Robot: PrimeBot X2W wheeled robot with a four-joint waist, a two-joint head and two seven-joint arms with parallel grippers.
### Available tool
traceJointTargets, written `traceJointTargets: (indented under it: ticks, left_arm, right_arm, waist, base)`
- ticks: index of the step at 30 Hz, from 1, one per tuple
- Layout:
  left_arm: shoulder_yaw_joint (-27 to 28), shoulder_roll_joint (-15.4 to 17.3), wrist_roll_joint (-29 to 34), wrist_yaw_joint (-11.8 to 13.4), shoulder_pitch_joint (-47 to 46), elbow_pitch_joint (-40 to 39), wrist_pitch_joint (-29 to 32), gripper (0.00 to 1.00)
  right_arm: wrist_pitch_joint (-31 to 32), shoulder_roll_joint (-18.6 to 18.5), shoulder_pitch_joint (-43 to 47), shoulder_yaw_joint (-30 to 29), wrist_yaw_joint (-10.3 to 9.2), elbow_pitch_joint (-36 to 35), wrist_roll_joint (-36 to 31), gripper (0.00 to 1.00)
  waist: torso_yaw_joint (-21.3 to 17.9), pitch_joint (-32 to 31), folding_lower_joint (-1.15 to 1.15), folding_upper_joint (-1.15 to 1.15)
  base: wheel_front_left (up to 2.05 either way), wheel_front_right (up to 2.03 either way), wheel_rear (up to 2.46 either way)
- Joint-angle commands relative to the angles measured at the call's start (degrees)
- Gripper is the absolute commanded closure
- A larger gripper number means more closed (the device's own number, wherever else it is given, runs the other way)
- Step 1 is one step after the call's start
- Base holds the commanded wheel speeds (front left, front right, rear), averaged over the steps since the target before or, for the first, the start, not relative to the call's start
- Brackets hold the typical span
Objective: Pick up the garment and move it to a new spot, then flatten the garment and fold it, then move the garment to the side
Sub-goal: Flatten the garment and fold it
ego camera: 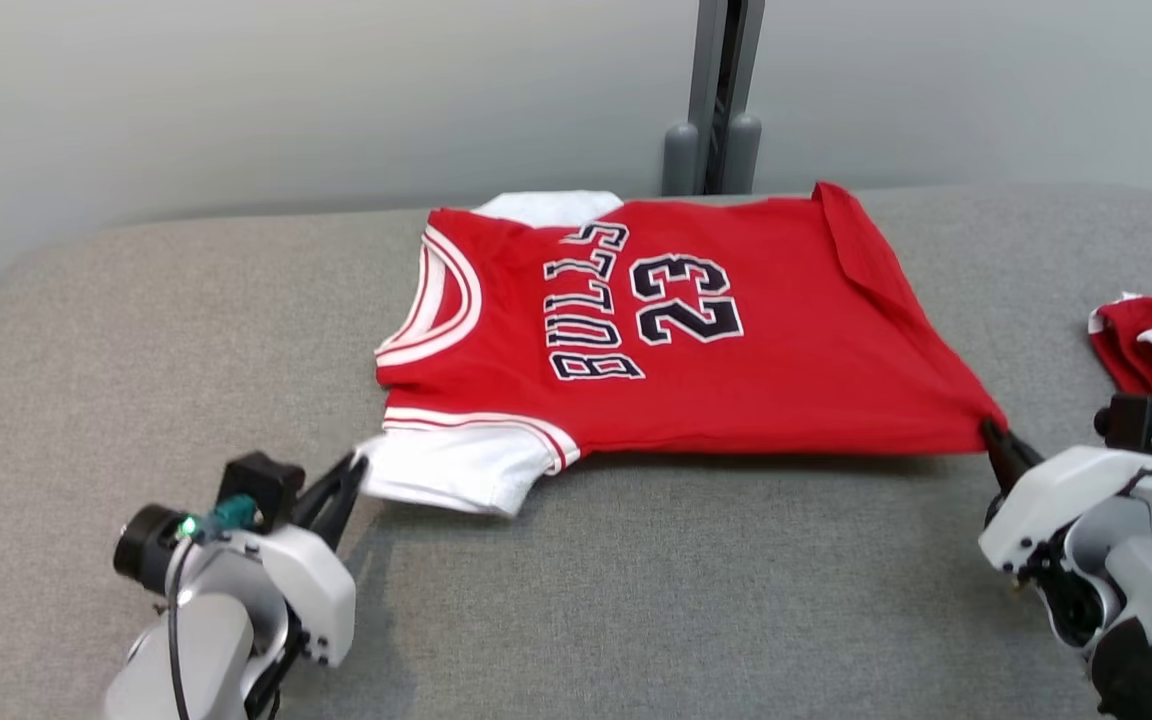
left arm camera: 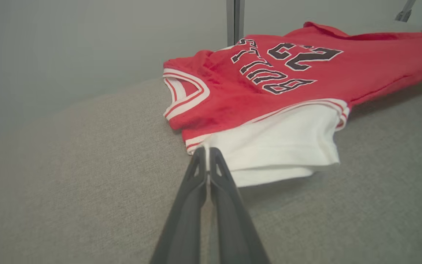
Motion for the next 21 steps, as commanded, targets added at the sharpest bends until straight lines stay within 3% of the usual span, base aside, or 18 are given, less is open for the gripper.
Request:
traceJointTargets:
  ticks: [1, 14, 21]
  left_arm:
    - [-1.0, 0.6, 0.4, 0.0, 0.9, 0.1, -0.2, 1.00]
    - [-15.7, 5.6, -4.5, 0.0, 6.5, -4.1, 5.1, 1.00]
    - [-23.6, 10.9, -11.3, 0.0, 6.8, -11.5, 10.9, 1.00]
  right_arm:
    - [0.5, -0.5, 1.2, 0.4, -0.02, 0.5, 0.8, 1.00]
    - [7.6, -2.4, 4.1, 7.2, -0.02, 0.6, 4.3, 1.00]
    - [10.8, -4.0, 4.2, 10.7, -0.02, -0.5, 5.4, 1.00]
  waist:
    - [0.1, -1.2, 0.00, 0.00]
    - [-0.5, -4.1, 0.00, 0.00]
    - [-0.9, -5.0, 0.00, 0.00]
  base:
    - [0.00, 0.00, 0.00]
    - [0.00, 0.00, 0.00]
    - [0.00, 0.00, 0.00]
